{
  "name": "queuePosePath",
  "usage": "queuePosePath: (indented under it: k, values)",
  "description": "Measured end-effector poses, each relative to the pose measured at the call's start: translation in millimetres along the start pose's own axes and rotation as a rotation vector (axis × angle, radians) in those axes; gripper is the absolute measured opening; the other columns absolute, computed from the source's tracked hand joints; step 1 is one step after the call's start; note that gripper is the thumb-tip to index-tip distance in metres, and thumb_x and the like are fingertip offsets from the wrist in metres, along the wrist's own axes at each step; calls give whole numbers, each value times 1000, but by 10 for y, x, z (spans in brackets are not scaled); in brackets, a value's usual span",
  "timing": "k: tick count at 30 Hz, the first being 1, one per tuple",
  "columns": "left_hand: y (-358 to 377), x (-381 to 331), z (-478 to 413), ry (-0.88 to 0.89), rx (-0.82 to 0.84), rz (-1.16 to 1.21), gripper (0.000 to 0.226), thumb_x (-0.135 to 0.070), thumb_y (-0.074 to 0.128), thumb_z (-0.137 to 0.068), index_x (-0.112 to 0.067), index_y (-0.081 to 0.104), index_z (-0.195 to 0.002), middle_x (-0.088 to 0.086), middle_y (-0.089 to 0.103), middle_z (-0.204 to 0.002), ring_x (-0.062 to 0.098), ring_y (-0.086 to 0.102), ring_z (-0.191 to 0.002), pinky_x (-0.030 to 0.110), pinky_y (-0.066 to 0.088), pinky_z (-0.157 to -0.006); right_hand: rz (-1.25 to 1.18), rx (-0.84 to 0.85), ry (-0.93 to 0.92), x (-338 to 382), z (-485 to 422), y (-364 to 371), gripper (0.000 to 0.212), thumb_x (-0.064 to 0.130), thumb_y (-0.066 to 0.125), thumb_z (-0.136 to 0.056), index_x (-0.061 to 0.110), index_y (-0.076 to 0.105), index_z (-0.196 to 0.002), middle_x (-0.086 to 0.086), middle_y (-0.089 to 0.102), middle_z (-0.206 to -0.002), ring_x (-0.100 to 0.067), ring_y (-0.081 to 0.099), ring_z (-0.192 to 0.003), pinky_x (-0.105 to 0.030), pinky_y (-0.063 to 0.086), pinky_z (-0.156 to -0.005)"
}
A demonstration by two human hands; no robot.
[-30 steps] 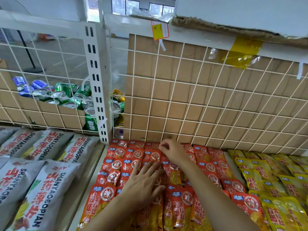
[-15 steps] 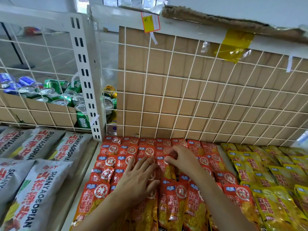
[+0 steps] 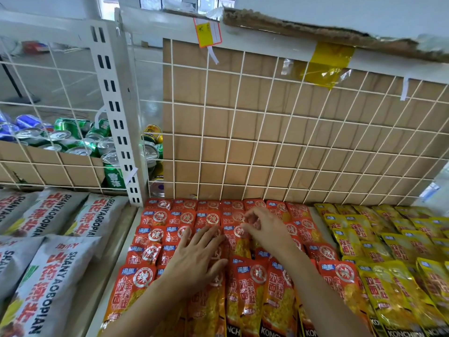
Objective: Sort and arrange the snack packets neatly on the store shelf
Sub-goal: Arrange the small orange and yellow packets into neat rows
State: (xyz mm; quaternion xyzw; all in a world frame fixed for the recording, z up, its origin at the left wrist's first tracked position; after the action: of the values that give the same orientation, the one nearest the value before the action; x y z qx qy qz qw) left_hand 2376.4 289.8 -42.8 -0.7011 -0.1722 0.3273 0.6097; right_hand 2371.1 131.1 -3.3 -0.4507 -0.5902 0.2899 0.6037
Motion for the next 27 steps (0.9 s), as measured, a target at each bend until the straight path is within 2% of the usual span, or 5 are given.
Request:
queuePosePath:
  k: [7, 10, 14, 21, 27]
  values:
    - [-71, -14, 9, 39, -54, 52, 94, -75, -14, -75, -29, 30, -144, -7, 21, -154, 10, 12, -142, 37, -8, -113, 41, 188, -48, 64, 510, -86, 19, 49, 57, -85, 31, 59, -91, 17, 53, -94, 0, 48, -89, -14, 34, -74]
    - [-121, -64, 26, 82, -93, 68, 70, -65, 6, -91, -27, 47, -133, -5, 44, -143, 14, 36, -134, 44, 15, -114, 103, 202, -82, 86, 697, -24, 32, 53, 55, -84, 31, 60, -106, 19, 45, -98, 0, 39, -97, -19, 31, -85]
    - [-190, -212, -8, 167, -160, 66, 39, -45, 38, -86, -28, 62, -111, -11, 63, -111, 13, 58, -106, 39, 48, -92, 115, 183, -105, 111, 805, 28, 40, 53, 54, -85, 31, 55, -119, 15, 46, -112, 0, 32, -102, -21, 25, -89]
    - [-121, -369, -196, 220, -40, 36, 30, -36, 50, -91, -27, 54, -120, -11, 49, -120, 10, 39, -115, 27, 22, -104, 12, 111, -98, 53, 804, -32, 16, 37, 59, -87, 27, 58, -100, 19, 47, -98, 2, 42, -97, -11, 30, -82]
    - [-84, -376, -369, 182, 85, 20, 17, -26, 54, -89, -22, 54, -105, -8, 53, -115, 12, 43, -113, 30, 24, -105, -4, 139, -86, 41, 788, -44, 11, 33, 60, -87, 29, 55, -95, 22, 46, -93, 3, 44, -93, -8, 31, -77]
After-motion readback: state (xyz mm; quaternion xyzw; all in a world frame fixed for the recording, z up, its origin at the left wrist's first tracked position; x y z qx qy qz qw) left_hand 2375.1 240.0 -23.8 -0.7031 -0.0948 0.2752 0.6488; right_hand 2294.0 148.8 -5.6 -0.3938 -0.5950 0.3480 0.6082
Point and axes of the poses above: each hand's wrist, its own z-axis away from the middle knuckle, its own y-axis out of the palm, x = y × z, the point moved 8 cm from there along -z, towards the middle knuckle
